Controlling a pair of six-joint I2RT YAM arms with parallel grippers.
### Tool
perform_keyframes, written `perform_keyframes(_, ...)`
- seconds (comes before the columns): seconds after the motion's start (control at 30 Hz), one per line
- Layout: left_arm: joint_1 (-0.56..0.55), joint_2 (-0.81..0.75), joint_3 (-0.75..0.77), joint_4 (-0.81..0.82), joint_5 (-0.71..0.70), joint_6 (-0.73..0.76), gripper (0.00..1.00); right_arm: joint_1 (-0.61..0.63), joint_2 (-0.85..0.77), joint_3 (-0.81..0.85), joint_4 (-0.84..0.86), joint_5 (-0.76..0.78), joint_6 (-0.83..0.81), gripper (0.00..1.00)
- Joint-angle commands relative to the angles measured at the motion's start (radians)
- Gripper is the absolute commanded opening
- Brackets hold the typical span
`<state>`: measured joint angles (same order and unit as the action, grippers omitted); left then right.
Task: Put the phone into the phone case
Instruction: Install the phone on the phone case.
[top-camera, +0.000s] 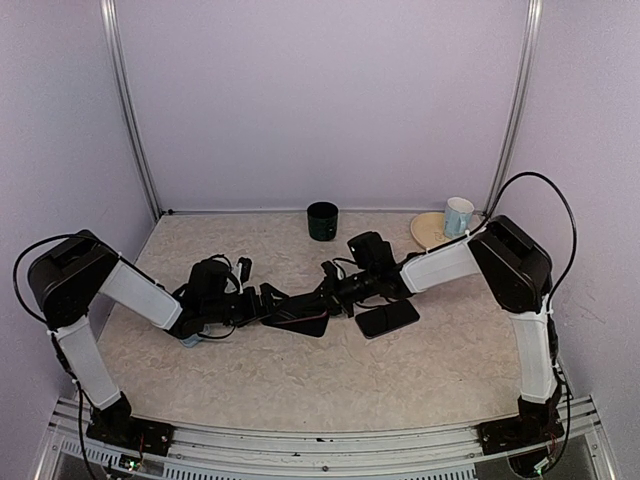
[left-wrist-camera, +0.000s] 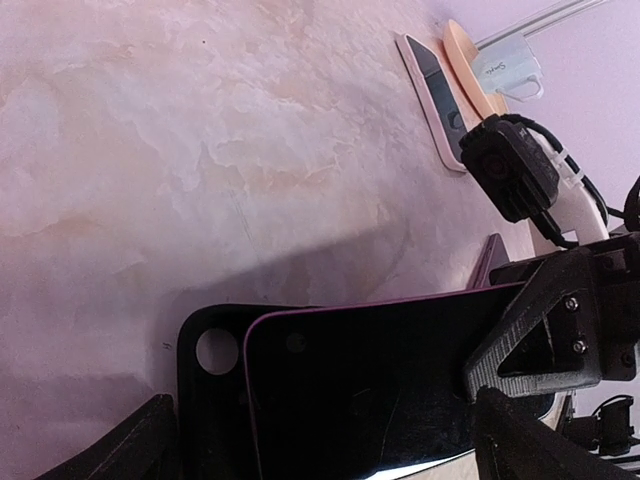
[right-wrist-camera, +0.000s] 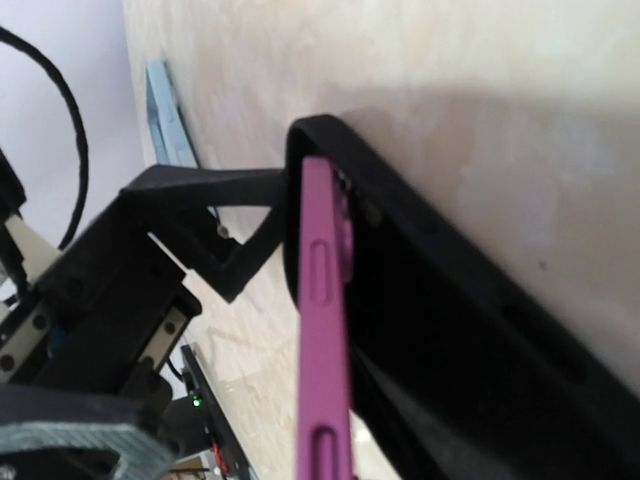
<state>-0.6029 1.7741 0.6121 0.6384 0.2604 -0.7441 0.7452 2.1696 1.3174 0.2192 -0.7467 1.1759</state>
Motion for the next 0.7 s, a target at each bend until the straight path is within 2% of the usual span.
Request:
perform_keyframes(0.0, -0.015, 0.018, -0.011, 0.041, 0.023, -0.013, 0.99, 0.004, 0.03, 0.028, 0.087, -0.046, 0.039, 0.0)
perform_keyframes(0.67, -0.053, 0.029, -0.025, 0.072, 0.023, -0.038, 0.99, 0.006, 0.104, 0.012, 0.18, -0.064, 0.114, 0.0)
